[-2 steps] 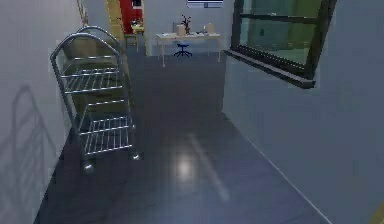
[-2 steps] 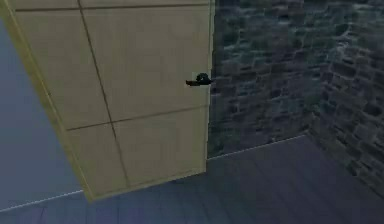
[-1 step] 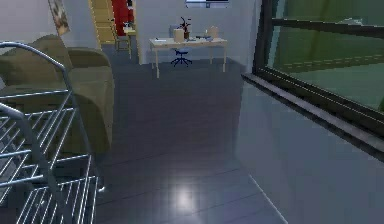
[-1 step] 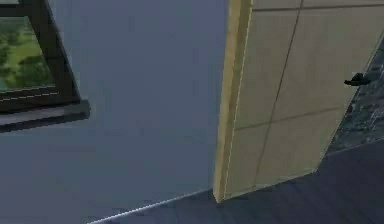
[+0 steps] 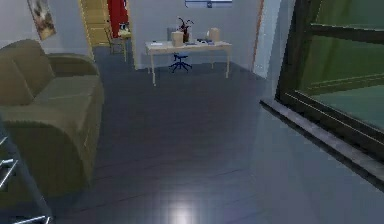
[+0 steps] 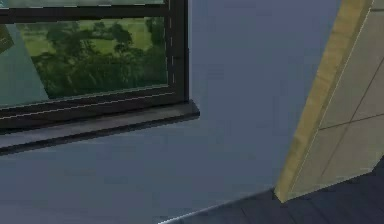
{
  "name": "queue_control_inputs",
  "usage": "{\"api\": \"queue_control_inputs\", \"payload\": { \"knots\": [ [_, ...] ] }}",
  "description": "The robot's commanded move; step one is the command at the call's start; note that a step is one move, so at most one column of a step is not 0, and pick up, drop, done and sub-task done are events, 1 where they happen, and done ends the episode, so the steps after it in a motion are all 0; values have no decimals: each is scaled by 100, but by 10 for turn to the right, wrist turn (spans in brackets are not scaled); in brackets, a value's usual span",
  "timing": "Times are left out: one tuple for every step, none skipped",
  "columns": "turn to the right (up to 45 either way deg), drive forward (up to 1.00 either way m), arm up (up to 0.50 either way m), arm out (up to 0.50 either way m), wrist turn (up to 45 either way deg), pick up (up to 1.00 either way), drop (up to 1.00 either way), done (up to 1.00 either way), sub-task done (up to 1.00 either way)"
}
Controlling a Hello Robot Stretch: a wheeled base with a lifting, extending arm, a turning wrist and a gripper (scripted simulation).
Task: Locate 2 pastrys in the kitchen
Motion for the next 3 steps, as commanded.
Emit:
{"api": "queue_control_inputs", "payload": {
  "knots": [
    [-180, 0, 0, 0, 0, 0, 0, 0, 0],
    [0, 100, 0, 0, 0, 0, 0, 0, 0],
    [0, 100, 0, 0, 0, 0, 0, 0, 0]
  ]
}}
